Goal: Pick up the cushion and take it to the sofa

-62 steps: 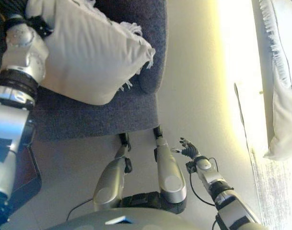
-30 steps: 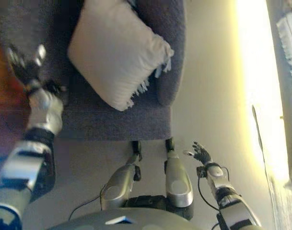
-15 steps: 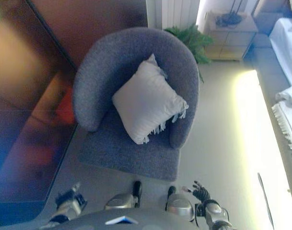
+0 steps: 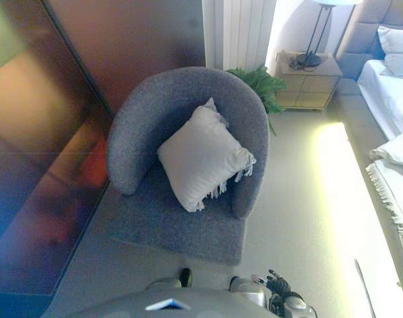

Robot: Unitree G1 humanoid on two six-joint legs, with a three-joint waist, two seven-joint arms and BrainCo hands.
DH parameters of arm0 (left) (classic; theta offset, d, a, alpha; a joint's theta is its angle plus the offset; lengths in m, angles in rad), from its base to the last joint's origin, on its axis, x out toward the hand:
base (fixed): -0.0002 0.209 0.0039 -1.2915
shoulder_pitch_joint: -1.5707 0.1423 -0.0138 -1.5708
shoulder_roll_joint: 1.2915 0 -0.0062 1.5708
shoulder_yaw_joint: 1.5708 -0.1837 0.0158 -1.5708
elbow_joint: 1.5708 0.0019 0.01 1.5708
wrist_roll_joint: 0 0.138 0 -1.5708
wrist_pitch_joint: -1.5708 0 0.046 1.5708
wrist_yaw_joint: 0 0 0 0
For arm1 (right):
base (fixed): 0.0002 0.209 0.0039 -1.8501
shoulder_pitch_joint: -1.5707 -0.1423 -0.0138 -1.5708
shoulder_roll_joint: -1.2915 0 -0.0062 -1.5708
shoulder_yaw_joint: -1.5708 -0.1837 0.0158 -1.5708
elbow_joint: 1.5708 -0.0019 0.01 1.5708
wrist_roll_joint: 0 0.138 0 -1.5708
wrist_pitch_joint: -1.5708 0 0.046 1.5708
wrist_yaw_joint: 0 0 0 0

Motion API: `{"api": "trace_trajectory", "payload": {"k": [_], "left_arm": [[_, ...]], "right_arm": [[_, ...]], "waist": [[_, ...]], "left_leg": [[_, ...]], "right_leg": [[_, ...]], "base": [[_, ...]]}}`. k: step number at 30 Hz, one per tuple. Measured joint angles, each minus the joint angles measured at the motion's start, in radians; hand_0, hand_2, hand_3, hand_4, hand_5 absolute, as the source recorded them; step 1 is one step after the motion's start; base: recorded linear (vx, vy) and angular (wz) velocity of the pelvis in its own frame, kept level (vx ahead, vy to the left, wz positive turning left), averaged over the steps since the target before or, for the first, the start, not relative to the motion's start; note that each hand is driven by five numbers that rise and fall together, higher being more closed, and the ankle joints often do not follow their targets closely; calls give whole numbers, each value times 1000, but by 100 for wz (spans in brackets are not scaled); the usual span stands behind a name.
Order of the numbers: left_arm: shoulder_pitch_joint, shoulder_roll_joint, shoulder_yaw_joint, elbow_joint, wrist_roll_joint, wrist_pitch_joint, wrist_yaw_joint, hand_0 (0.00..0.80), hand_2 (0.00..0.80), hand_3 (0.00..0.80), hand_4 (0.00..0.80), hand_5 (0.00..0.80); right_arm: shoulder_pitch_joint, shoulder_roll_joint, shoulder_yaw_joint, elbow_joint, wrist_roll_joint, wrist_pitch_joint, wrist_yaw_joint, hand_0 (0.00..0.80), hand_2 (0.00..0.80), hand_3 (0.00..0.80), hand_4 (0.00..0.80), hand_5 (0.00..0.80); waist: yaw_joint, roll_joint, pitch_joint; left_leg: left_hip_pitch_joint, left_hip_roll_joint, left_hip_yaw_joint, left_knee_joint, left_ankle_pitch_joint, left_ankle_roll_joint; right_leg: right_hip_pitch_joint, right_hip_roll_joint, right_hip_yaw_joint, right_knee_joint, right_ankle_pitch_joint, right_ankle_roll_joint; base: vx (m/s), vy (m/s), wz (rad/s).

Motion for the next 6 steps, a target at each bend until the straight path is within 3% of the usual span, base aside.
{"api": "trace_trajectory", "payload": {"k": [6], "left_arm": [[-10,5,-62,-7,11,1,-27,0,0,0,0,0]], "right_arm": [[-16,3,5,2,14,46,-8,0,0,0,0,0]], "waist": [[0,-4,-2]], "left_leg": [[5,2,1,-1,0,0]], "right_leg": [[-1,2,0,4,-2,-2]], "base": [[-12,-18,0]]}}
